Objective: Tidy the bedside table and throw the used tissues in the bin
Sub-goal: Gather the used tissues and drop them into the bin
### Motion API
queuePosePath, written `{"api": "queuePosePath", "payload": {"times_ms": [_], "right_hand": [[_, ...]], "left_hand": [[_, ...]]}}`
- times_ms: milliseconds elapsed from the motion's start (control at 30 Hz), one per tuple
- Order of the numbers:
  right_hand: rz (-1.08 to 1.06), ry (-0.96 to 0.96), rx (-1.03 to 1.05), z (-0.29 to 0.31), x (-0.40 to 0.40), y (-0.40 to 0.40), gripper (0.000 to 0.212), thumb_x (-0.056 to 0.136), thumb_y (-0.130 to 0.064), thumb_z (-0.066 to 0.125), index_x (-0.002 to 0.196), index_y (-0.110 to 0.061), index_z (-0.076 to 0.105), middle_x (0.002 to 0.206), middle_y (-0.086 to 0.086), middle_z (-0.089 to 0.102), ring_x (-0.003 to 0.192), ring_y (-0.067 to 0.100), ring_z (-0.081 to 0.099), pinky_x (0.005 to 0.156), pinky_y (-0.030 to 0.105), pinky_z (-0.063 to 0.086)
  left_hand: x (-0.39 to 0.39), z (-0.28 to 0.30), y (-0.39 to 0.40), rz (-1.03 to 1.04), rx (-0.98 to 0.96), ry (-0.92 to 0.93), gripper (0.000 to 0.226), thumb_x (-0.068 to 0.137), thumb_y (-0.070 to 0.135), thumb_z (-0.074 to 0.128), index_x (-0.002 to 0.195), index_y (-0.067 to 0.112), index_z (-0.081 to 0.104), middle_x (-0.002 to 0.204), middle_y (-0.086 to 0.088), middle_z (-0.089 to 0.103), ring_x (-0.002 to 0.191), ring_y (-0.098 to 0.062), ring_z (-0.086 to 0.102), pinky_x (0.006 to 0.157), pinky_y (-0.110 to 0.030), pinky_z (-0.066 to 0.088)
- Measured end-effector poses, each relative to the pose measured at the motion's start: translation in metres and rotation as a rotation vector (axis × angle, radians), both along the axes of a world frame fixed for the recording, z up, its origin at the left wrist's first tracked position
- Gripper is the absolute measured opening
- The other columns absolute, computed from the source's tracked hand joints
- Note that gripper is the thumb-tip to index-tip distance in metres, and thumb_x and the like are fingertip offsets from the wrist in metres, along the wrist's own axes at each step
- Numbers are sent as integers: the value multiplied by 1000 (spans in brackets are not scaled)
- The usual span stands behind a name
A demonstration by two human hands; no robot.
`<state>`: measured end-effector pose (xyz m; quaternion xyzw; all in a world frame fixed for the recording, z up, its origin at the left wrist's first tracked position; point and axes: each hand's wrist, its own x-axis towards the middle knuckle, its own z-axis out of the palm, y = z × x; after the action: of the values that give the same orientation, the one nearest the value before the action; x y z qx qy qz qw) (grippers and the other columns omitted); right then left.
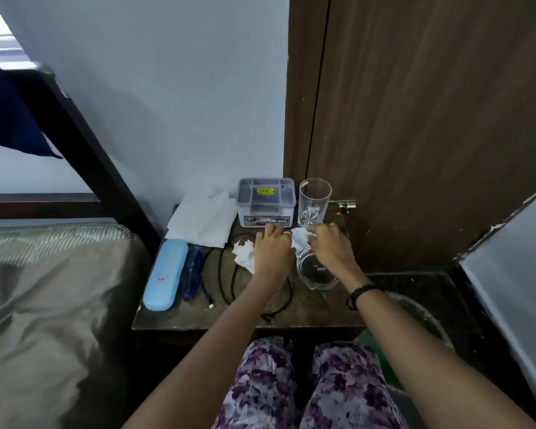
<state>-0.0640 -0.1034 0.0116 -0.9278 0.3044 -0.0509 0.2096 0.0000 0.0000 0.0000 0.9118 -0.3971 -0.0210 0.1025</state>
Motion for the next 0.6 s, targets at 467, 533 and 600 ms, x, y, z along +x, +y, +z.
{"api": "queuePosePath", "payload": {"times_ms": [467,533,600], "right_hand": [[-2,113,-246,-54,55,-15,15,89,-15,57,98,-9,68,101,9,70,112,27,51,89,37,39],[-8,37,-206,-55,55,-15,17,90,-14,57,99,-10,70,100,8,70,110,26,51,89,37,40],[-20,-93,-133,-51,52,-13,16,88,-21,62,99,-13,72,101,6,69,107,26,53,89,38,43]], "left_hand": [[48,-44,-2,225,-128,108,22,92,22,50,97,14,69,98,-7,72,97,-28,61,89,-38,29],[50,-40,0,243,-210,145,20,91,22,53,99,15,70,98,-5,73,97,-28,61,91,-40,33],[51,-33,2,234,-318,191,16,89,19,56,95,13,70,91,-8,73,91,-29,64,89,-44,43]]}}
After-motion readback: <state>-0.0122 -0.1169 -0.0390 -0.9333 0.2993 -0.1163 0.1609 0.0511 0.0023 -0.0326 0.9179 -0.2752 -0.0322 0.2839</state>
